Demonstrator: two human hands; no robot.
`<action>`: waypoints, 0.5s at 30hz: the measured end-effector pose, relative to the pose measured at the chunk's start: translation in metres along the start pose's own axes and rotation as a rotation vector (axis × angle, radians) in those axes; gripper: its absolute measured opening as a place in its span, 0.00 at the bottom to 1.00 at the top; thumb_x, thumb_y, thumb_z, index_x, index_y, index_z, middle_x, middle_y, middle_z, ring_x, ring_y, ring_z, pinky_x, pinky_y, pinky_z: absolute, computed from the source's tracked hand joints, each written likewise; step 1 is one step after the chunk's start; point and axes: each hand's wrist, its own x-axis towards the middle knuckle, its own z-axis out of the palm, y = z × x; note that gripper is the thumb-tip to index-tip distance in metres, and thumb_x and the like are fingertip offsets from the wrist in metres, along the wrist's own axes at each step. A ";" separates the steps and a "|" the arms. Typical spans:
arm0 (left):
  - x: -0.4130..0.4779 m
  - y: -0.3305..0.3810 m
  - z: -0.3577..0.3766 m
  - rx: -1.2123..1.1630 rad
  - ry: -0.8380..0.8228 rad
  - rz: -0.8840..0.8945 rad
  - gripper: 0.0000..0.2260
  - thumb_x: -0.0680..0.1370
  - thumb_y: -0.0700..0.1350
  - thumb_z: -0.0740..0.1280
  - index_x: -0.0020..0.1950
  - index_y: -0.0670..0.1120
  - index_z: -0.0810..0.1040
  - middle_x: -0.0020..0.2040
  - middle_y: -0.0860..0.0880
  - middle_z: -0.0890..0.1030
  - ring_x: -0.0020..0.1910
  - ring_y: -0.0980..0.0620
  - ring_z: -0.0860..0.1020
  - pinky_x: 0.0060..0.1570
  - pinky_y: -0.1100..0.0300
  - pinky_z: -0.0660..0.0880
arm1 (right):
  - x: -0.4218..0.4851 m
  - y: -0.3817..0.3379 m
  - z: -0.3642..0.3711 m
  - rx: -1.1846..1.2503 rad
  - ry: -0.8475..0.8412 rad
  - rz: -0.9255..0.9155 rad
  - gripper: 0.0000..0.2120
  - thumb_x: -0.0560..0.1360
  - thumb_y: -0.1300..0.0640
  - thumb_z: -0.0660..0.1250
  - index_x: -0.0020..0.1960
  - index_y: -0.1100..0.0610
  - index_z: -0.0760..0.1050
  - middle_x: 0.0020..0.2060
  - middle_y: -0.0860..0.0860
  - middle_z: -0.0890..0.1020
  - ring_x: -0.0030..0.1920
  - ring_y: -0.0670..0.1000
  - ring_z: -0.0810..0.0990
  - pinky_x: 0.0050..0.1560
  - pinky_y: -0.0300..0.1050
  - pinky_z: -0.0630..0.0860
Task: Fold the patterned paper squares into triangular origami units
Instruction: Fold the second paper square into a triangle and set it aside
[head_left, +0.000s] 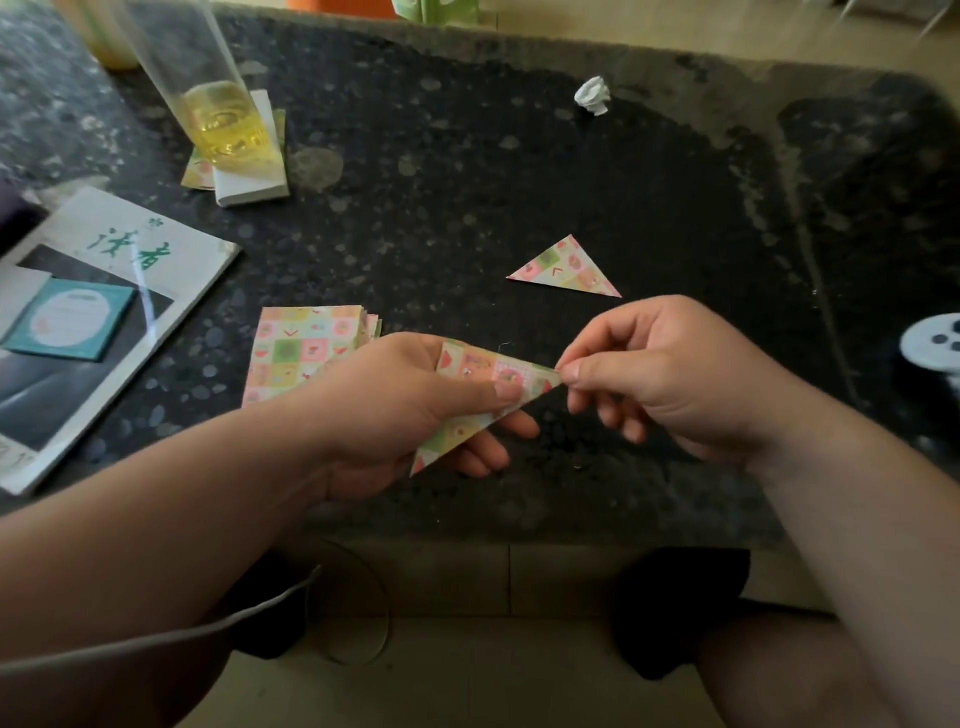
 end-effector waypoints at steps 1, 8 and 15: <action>0.000 0.001 0.000 0.005 0.005 0.003 0.09 0.78 0.42 0.70 0.56 0.39 0.80 0.46 0.39 0.86 0.31 0.51 0.81 0.32 0.60 0.80 | 0.000 -0.001 -0.002 0.018 -0.013 0.006 0.06 0.78 0.66 0.70 0.42 0.63 0.83 0.32 0.56 0.83 0.26 0.48 0.75 0.22 0.38 0.69; 0.000 0.003 -0.007 0.029 0.053 0.028 0.09 0.78 0.46 0.69 0.50 0.40 0.81 0.43 0.41 0.86 0.25 0.54 0.76 0.26 0.62 0.73 | 0.000 0.002 -0.014 -0.037 -0.121 0.092 0.08 0.79 0.61 0.70 0.41 0.58 0.79 0.30 0.53 0.78 0.24 0.46 0.71 0.21 0.37 0.66; 0.007 0.001 -0.014 0.099 0.168 0.044 0.07 0.77 0.45 0.72 0.40 0.45 0.81 0.39 0.44 0.82 0.30 0.53 0.78 0.32 0.60 0.74 | 0.005 0.009 -0.014 -0.021 -0.106 0.120 0.10 0.80 0.63 0.68 0.39 0.58 0.79 0.29 0.54 0.76 0.27 0.47 0.70 0.23 0.40 0.68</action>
